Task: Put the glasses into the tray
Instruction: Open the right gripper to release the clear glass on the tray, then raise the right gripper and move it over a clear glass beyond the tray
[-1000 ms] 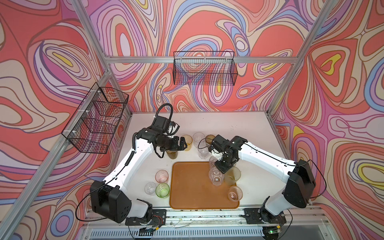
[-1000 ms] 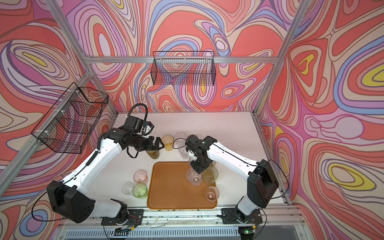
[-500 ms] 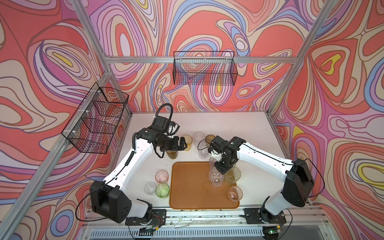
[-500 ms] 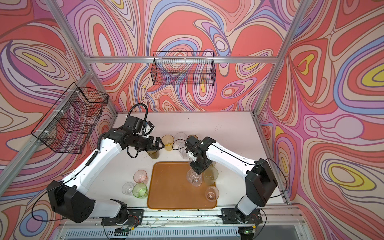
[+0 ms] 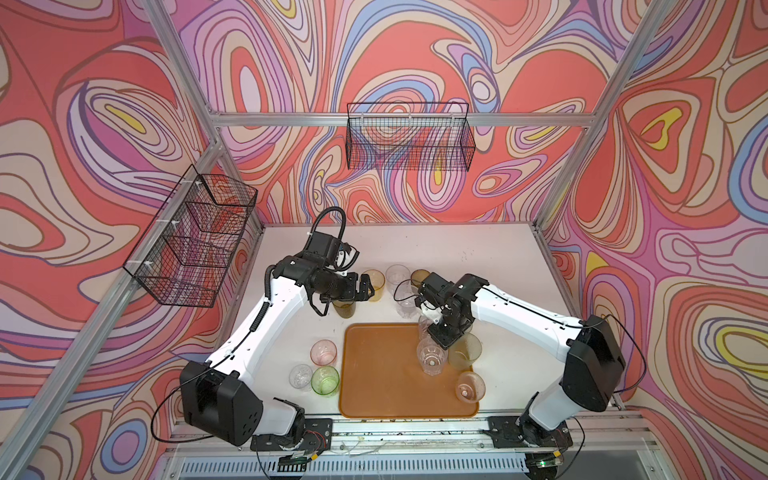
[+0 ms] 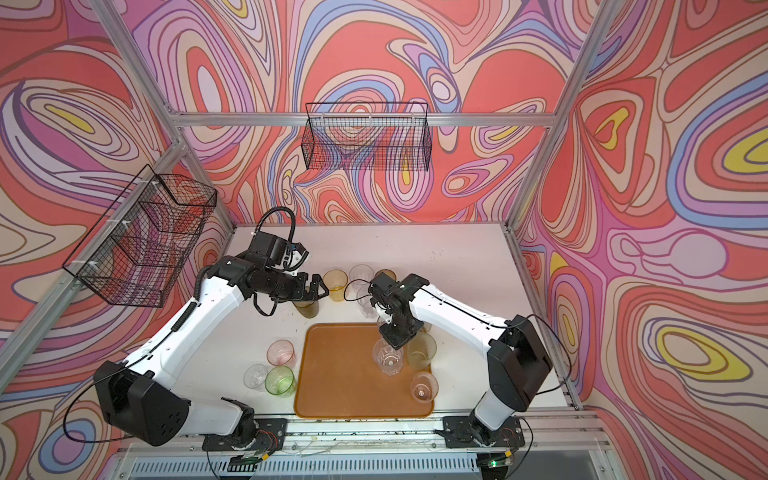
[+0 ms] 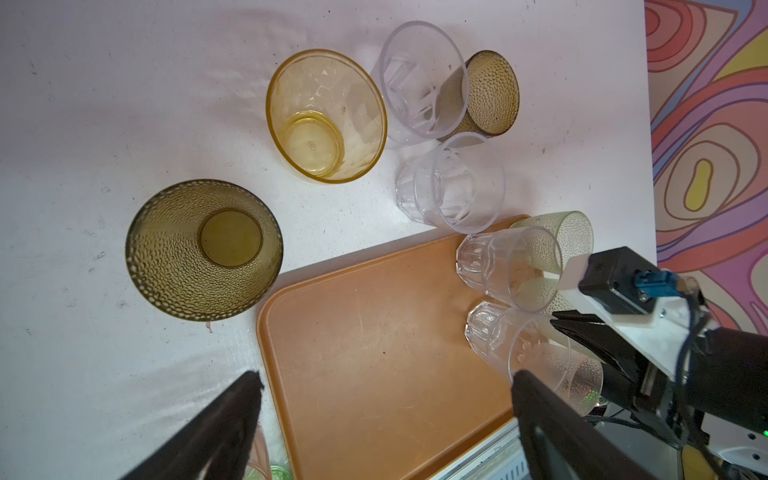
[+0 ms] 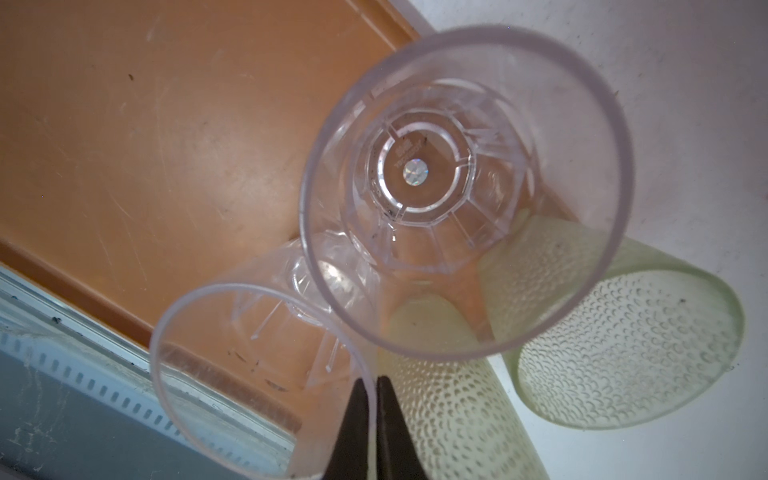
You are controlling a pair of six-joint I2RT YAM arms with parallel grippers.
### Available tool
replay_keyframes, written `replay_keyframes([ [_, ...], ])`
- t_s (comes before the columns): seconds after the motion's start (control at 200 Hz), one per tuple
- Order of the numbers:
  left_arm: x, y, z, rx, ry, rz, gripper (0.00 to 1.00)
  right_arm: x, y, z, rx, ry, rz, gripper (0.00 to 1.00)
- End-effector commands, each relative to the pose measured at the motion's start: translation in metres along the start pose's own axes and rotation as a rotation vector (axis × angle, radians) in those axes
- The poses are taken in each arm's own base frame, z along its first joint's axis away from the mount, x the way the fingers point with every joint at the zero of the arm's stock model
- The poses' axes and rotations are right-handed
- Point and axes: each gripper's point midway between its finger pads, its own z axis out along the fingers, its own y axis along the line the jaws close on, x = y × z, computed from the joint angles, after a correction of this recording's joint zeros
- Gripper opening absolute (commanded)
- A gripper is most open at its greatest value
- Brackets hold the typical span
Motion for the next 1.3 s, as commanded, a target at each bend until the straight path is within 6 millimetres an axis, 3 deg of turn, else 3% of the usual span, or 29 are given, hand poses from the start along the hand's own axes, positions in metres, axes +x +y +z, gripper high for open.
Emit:
replay_keyframes([
  [0.0,-0.001,-0.001,0.0,-0.003,-0.002,0.007,0.97,0.002,-0.001,0.006,0.016,0.021,-0.003,0.02],
  [0.606,-0.003,-0.002,0.0,0.001,-0.005,0.008,0.97,-0.003,-0.003,-0.011,0.032,-0.019,-0.005,0.12],
  [0.776,-0.002,-0.002,-0.001,0.0,-0.006,0.011,0.97,-0.008,-0.003,-0.027,0.036,-0.06,-0.013,0.14],
  [0.982,-0.001,-0.002,-0.002,-0.001,-0.007,0.007,0.97,-0.025,-0.006,-0.051,0.06,-0.153,0.017,0.19],
  [1.297,-0.001,-0.002,-0.004,-0.001,-0.01,0.007,0.97,-0.068,-0.004,-0.079,0.063,-0.287,0.048,0.29],
])
